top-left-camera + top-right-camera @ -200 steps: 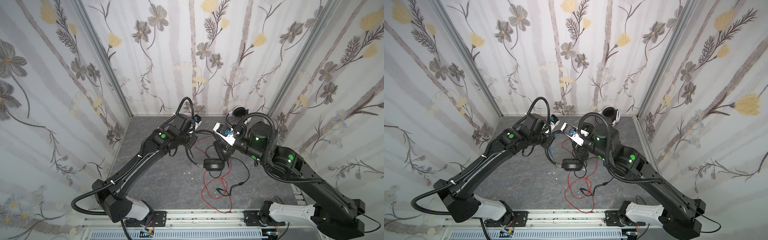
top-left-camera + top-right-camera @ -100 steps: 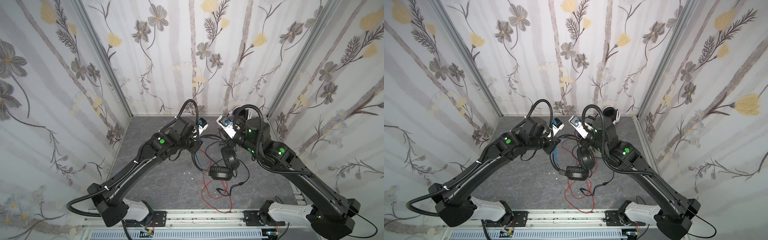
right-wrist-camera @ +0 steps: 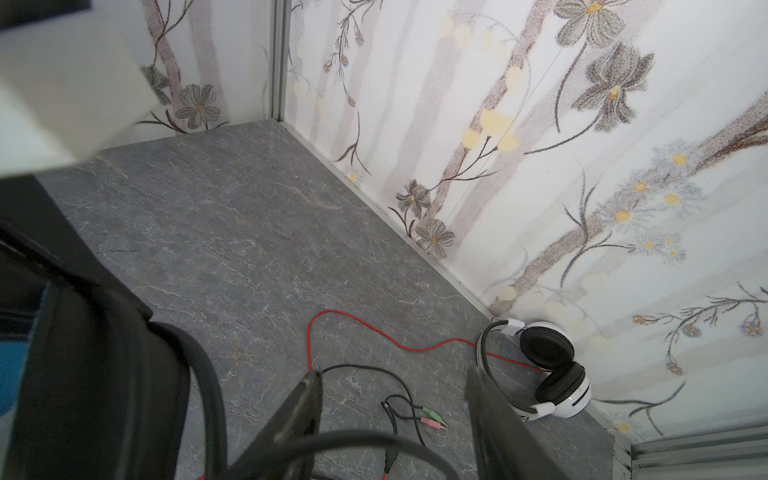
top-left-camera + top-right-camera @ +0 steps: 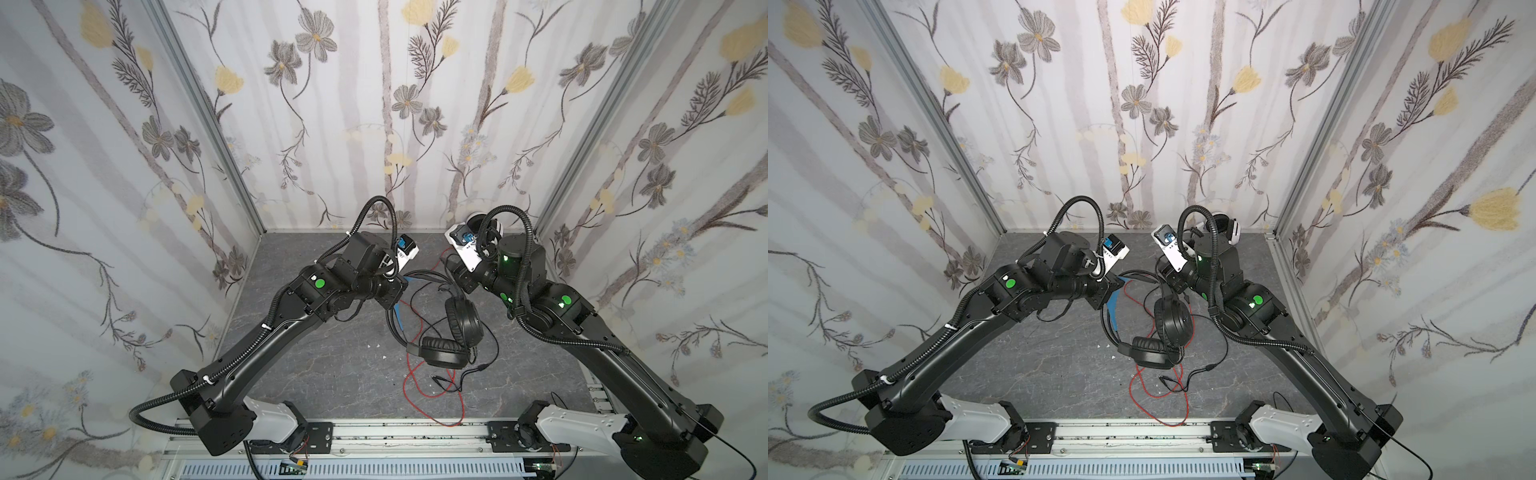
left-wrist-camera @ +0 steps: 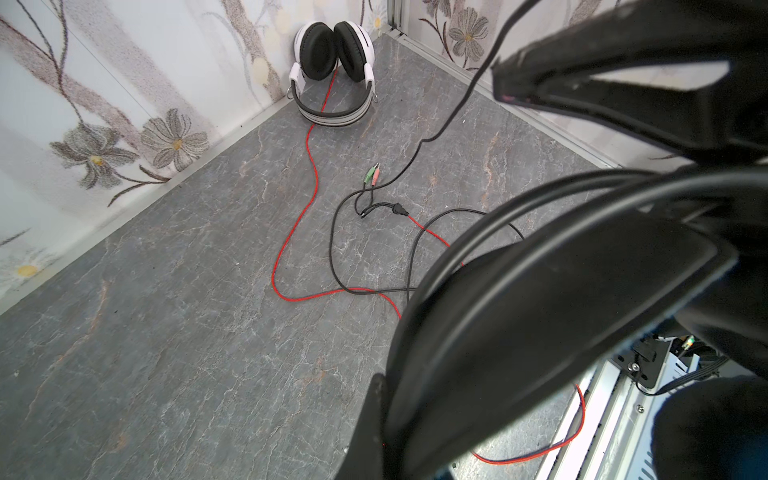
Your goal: Wrap the headphones
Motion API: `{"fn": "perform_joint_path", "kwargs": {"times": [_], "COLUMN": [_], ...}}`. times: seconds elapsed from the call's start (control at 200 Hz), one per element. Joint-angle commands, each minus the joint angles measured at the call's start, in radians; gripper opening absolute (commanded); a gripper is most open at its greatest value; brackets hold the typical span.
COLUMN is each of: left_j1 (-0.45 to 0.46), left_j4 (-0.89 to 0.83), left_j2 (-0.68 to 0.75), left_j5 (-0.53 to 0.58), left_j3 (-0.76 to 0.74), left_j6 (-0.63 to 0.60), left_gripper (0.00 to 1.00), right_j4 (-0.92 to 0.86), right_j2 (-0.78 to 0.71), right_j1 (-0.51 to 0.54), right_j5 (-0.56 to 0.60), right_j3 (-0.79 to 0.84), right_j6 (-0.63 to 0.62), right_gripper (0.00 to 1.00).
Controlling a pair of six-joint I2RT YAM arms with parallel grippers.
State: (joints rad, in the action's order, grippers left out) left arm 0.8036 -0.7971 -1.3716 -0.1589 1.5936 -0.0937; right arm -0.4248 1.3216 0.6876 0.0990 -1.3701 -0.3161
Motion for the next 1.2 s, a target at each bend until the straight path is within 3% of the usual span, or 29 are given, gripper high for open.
{"fn": "perform_joint_path", "kwargs": {"times": [0.0,0.6,1.194], "left_j1": [0.001,0.000,-0.005], "left_j4": [0.092,0.224,0.378], "left_j2": [0.009,0.043,0.089], "left_j5": [-0.085,-0.159,-0.142], "left_j3": [0.020,-0.021,-0.021], "left_j6": [0.053,0.137,0.274], "left_gripper": [0.00,0.00,0.00], "right_j4": [0.026,0.041,0.322], "right_j2": [0.007,-0.021,-0.188], "right_j1": [-0.015,-0.074,-0.141], "right_j5": [-0.043,-0.030,-0.329], "right_j3": [0.010,0.075,0.350], "right_j6": [0.040,0.085,0.190], "right_gripper": [0.57,0.62,0.69]}}
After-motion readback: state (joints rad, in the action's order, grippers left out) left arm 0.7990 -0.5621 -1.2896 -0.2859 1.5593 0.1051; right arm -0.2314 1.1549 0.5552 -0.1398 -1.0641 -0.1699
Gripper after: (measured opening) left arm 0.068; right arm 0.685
